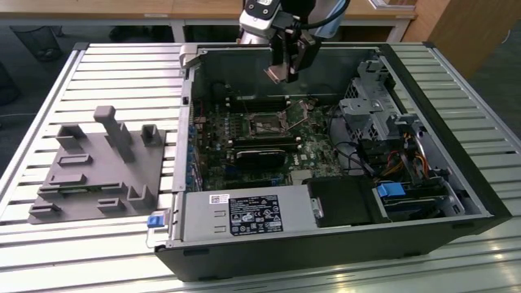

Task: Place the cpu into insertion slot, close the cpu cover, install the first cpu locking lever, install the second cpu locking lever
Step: 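Place the cpu into insertion slot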

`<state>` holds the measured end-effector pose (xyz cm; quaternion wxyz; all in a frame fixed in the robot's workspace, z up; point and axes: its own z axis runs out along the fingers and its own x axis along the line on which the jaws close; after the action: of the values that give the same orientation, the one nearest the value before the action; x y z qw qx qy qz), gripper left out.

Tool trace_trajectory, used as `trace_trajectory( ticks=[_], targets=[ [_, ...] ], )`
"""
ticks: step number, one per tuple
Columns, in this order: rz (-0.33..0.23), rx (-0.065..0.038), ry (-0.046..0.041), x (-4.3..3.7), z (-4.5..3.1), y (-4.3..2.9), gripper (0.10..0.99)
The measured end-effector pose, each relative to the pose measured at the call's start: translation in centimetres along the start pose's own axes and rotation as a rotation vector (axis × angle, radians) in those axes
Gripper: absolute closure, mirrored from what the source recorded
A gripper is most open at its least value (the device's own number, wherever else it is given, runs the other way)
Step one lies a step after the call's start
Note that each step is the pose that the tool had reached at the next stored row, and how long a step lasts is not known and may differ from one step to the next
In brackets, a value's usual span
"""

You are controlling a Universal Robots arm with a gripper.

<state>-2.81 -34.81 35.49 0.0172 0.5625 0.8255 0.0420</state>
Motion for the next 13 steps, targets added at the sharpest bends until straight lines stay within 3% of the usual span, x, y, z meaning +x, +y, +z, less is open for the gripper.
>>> trace_trajectory(
  ticks=[13],
  targets=[
    [0.0, 0.0, 0.0, -0.01, 0.32, -0.03, 0.549]
  ],
)
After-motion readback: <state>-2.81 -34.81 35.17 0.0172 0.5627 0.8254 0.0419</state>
